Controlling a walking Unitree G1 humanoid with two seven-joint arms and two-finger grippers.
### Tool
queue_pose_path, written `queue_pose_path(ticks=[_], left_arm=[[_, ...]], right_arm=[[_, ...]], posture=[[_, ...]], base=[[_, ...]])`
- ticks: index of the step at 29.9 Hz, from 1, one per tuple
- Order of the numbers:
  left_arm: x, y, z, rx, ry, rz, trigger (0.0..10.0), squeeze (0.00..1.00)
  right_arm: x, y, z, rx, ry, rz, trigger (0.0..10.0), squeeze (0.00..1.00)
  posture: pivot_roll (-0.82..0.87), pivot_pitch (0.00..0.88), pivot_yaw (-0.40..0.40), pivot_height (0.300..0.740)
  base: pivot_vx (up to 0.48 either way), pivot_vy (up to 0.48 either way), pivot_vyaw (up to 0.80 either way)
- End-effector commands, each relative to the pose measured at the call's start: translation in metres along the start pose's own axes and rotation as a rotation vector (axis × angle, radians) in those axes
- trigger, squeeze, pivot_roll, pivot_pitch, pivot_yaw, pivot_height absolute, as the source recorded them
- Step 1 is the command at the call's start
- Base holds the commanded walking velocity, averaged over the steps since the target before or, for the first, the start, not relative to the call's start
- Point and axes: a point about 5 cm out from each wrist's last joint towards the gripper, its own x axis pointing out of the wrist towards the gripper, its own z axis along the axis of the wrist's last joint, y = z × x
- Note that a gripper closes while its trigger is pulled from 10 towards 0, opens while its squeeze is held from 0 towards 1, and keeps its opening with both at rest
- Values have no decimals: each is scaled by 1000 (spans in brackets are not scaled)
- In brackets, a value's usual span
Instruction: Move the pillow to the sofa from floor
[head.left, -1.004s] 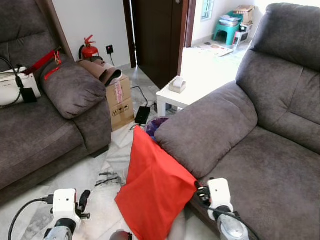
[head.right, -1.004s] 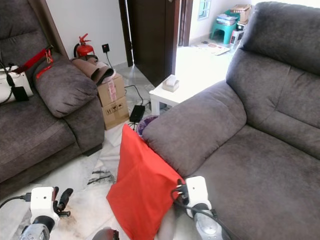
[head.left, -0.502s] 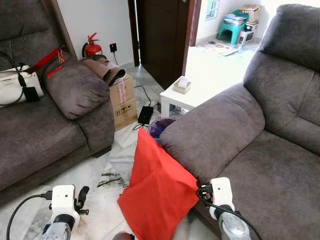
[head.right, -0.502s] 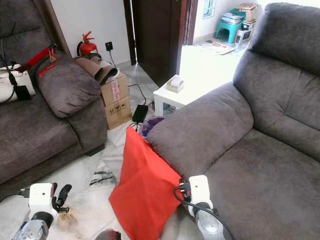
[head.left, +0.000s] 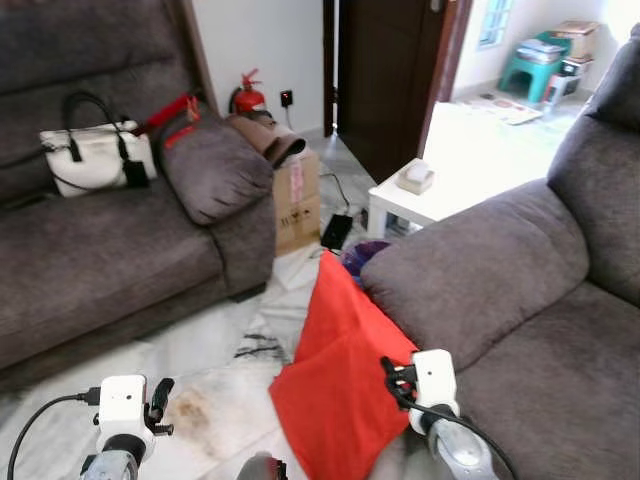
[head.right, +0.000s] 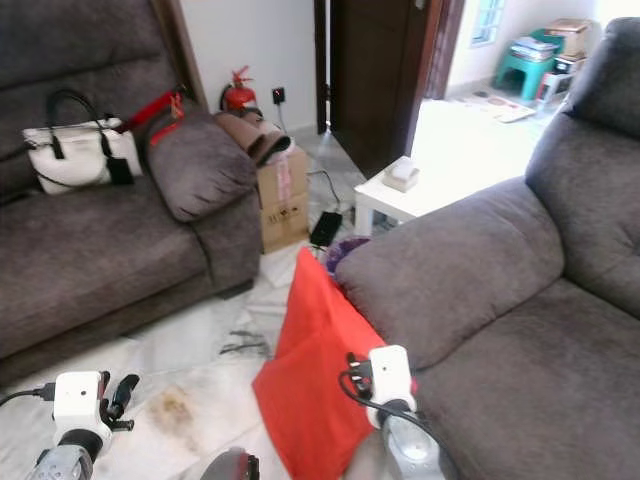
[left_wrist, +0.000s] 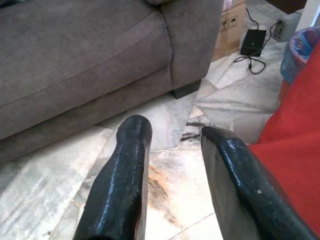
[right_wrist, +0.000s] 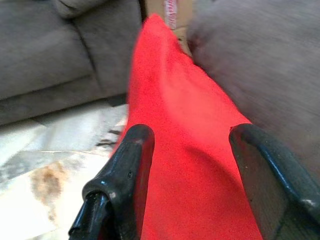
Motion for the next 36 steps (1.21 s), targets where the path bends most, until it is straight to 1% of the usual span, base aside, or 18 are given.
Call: queue_pose_path(ticks=[1,2,6,8,9,10,11,12,16,21,22,23,25,26,27,28,29,36], left_arm=[[0,1,-1,2,8,0,10000,0],[0,1,0,2,7,-2,10000,0],[-1,0,2,11,-5,-20,10000,0],[-2,0,2,13,-7,-24,10000,0],[-3,1,4,18,-10,-32,10000,0],[-3,1,5,23,-15,-37,10000,0],[-3,2,8,26,-24,-41,10000,0],[-4,2,9,29,-30,-44,10000,0],[-7,7,17,71,-47,-74,10000,0],[-9,14,23,82,-57,-65,10000,0],[-8,15,25,83,-53,-60,10000,0],[-8,15,25,83,-53,-60,10000,0],[-6,9,36,79,-75,-87,10000,0],[-6,9,36,79,-75,-87,10000,0],[-6,6,43,82,-93,-102,10000,0],[-6,5,46,81,-104,-107,10000,0],[-8,3,51,74,-124,-110,10000,0],[-13,6,62,47,-148,-77,10000,0]], right_arm=[[-1,-3,-2,16,9,-28,10000,0],[-1,-3,-4,12,20,-33,10000,0],[-3,-9,-6,-101,49,-80,10000,0],[-2,-8,-6,-114,46,-77,10000,0],[-1,-6,-3,-139,36,-64,10000,1000],[1,-4,-1,-173,30,-54,10000,1000],[3,-2,2,-254,19,-50,10000,1000],[3,-1,3,-296,17,-49,10000,1000],[7,6,9,-417,-11,-13,10000,1000],[13,3,18,-442,-21,-57,10000,1000],[14,0,19,-488,-1,-76,10000,1000],[14,0,19,-488,-1,-76,10000,1000],[17,-5,22,-593,24,-95,10000,1000],[17,-5,22,-593,24,-95,10000,1000],[19,-7,24,-626,29,-98,10000,1000],[19,-8,26,-629,31,-101,10000,471],[21,-11,27,-627,42,-104,10000,0],[20,-19,24,-642,103,-108,10000,0]], posture=[[68,64,64,621],[69,67,64,621],[78,86,71,621],[83,91,74,621],[94,103,80,621],[101,113,84,621],[105,117,85,621],[118,125,91,621],[150,130,105,621],[172,125,112,621],[183,134,110,621],[183,134,110,621],[197,155,107,621],[197,155,107,621],[198,158,107,621],[205,175,102,621],[209,183,99,621],[218,172,94,621]], base=[[0,0,0],[0,0,0],[0,0,0],[0,0,0],[0,0,0],[0,0,0],[0,0,0],[0,0,0],[0,0,0],[0,0,0],[0,0,0],[0,0,0],[0,0,0],[0,0,0],[0,0,0],[0,0,0],[0,0,0],[0,0,0]])
